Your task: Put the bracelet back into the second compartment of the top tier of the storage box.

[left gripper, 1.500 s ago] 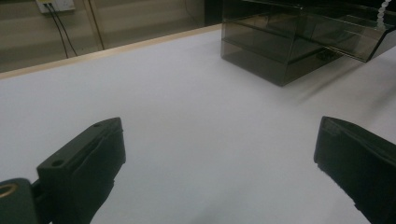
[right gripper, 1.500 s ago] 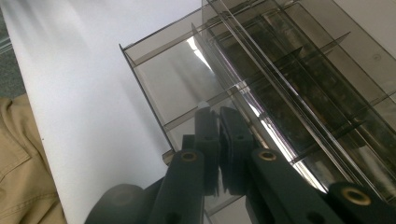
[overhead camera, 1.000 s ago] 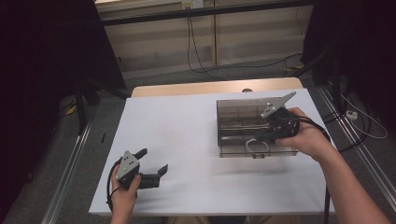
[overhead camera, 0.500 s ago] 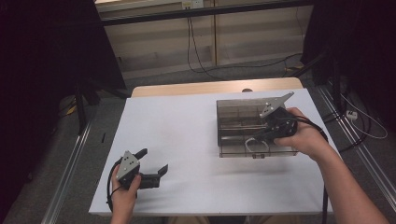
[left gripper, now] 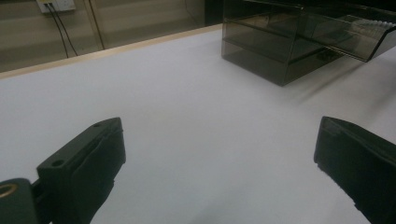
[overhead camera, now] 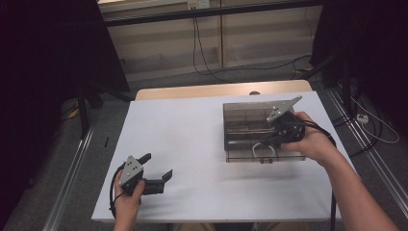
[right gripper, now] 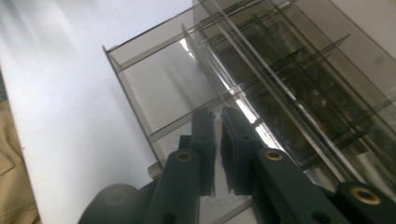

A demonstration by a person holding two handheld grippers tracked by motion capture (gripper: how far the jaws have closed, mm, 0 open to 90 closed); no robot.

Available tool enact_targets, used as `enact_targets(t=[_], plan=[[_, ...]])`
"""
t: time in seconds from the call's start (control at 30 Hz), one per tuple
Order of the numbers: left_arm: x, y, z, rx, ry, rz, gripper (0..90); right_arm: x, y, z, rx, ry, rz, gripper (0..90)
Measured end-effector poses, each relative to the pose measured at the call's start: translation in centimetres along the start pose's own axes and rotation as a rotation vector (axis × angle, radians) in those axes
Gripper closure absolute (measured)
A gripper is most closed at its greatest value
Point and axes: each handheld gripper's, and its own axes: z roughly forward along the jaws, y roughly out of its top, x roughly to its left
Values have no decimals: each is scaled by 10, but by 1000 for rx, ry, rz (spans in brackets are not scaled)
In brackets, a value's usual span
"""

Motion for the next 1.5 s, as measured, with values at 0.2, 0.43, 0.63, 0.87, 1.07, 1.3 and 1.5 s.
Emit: enact_targets(t=[0.2,0.43,0.63,0.87,1.07,1.3,1.5], plan=[[0,0,0,1,-1,-4,24,5,-2,-3,-10,41,-1,889],[-1,0,0,1,0,-3,24,10,-9,-7,-24,82,4,900],[-1,0,0,0,-1,0,24,13,-16,-8,-27,107,1,900],[0,1,-1,0,2,3,24,16,-22,-7,-38,117,2,900],[0,1,-1,1,0,-2,24,17,-28,-5,-36,128,3,900],[0,1,-1,1,1,-1,24,22,-30,-2,-36,133,-8,900],[0,1,-2,-1,1,2,23,25,-30,1,-37,138,-19,900]])
